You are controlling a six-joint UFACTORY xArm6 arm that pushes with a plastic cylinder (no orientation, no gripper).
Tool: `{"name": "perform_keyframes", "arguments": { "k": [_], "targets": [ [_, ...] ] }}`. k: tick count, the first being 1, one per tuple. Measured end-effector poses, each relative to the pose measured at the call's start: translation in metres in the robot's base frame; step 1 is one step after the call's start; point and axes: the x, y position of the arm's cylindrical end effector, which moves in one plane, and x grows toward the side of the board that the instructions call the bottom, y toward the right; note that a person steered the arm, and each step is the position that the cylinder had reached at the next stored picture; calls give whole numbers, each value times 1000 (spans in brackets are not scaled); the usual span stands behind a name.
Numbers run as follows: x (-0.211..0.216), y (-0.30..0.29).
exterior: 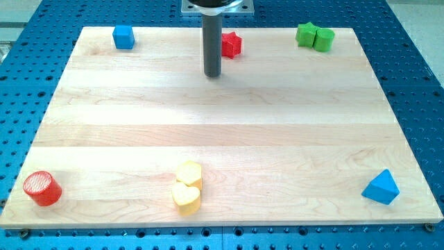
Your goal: Slide the red circle into the red star
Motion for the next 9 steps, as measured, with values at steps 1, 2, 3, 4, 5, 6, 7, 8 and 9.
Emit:
{"name": "perform_keyframes", "arguments": {
  "k": [1, 2, 3, 4, 5, 6, 7, 8, 9],
  "targets": [
    [43, -82],
    [110, -173],
    [201, -246],
    [237, -281],
    [278, -278],
    [284, -251],
    [260, -222],
    [233, -204],
    [203, -195]
  ]
}}
